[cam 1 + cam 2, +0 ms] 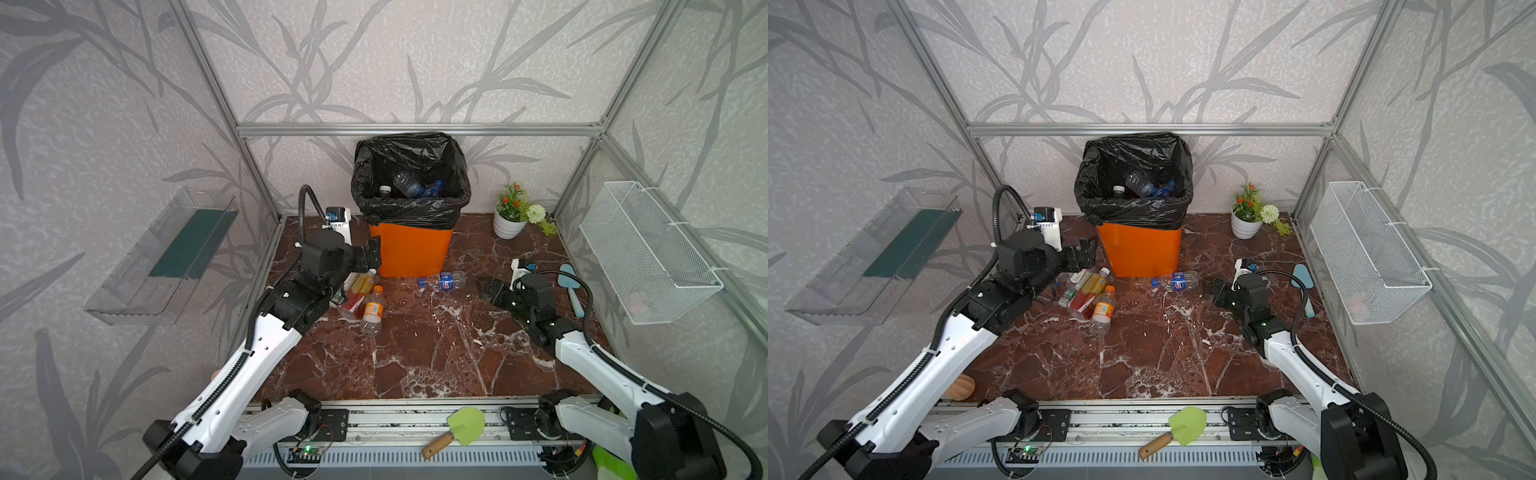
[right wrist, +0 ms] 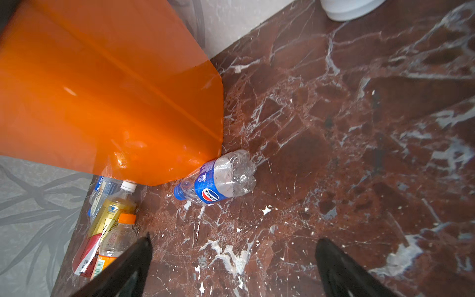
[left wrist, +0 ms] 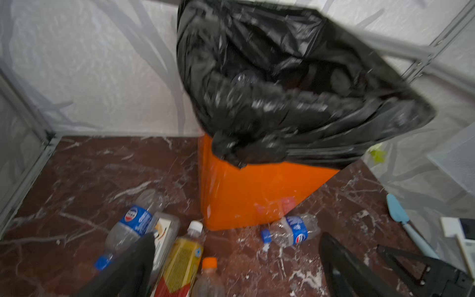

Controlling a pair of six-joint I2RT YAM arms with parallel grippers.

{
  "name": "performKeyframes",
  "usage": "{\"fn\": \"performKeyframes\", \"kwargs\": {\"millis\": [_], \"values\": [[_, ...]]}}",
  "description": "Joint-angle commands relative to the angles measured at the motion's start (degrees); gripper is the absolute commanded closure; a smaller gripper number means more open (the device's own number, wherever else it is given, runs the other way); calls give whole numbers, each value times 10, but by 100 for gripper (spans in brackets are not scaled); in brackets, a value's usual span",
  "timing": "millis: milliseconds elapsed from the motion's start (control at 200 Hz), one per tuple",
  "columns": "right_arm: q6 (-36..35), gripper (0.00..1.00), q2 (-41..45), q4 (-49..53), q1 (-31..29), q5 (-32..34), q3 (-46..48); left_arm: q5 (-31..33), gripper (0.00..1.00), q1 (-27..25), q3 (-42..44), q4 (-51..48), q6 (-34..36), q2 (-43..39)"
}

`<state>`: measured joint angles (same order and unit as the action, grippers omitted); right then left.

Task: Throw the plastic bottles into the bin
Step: 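Lower the left gripper to the pile and grasp the orange-capped bottle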

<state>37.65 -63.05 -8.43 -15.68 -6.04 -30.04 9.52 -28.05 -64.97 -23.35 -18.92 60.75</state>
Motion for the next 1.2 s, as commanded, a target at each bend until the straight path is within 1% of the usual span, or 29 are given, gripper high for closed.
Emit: {"fn": "performKeyframes", "kwargs": {"millis": [0,80,135,270,380,570,675,1194], "values": [[39,1,-13,-51,-3,-15,-15,34,6,-3,61,-73,-49,-6],[48,1,-16,-55,-4,-8,-12,31,10,-12,112,-89,-73,-4],[49,1,-17,-54,-4,-7,-12,33,11,-22,137,-96,-86,3],[52,1,-18,-52,-4,-4,-10,28,14,-48,161,-110,-98,39],[58,1,-22,-57,-4,-5,-7,25,15,-63,158,-113,-87,83],[59,1,-17,-54,-4,-1,-5,5,22,-65,146,-108,-79,160],[58,1,-14,-53,-4,3,-2,5,23,-66,146,-92,-75,186],[53,1,-4,-48,-4,8,1,14,23,-63,90,-68,-54,301]]}}
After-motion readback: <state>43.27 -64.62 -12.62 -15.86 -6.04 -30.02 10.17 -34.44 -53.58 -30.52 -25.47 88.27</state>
